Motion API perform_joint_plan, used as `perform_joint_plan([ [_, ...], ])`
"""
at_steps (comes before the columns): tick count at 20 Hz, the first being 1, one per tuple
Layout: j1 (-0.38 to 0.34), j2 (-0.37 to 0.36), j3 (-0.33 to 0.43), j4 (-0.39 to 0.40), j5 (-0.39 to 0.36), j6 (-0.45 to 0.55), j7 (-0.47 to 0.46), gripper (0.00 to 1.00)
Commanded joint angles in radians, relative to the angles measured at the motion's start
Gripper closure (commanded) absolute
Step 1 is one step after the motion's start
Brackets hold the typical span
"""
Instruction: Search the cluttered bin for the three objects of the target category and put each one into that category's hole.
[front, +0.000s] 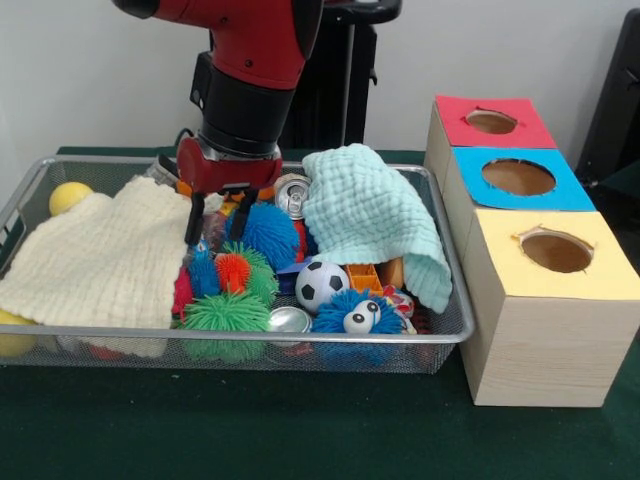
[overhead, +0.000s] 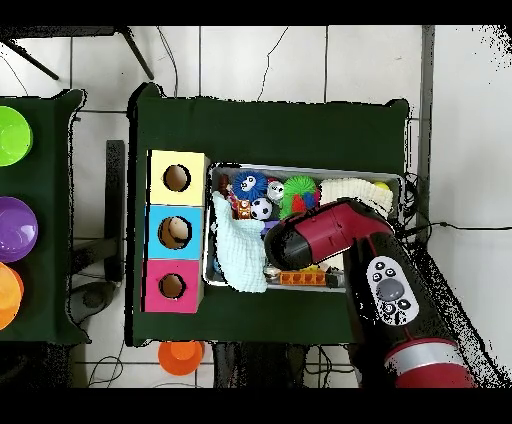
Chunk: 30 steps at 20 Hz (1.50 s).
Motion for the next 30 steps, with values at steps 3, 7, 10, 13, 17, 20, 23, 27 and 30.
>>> perform_joint_plan([
  [3,0.019,0.068,-0.031,-0.077,-0.073,-0.028,0.004,0.0],
  [7,0.013,0.083,-0.032,-0.076,-0.068,-0.049,0.003,0.0],
  [10,0.008,0.097,-0.029,-0.079,-0.062,-0.056,0.0,0.0],
  [13,0.004,0.104,-0.027,-0.081,-0.055,-0.056,-0.007,0.0],
  [17,0.007,0.113,-0.034,-0.089,-0.057,-0.052,-0.006,0.0],
  [20,0.005,0.119,-0.031,-0.09,-0.05,-0.05,-0.01,0.0],
  [23,0.011,0.125,-0.039,-0.097,-0.055,-0.043,-0.009,0.0],
  [27,0.035,0.119,-0.062,-0.108,-0.068,-0.005,-0.016,0.0],
  [30,0.051,0.123,-0.075,-0.121,-0.069,0.019,-0.02,0.0],
])
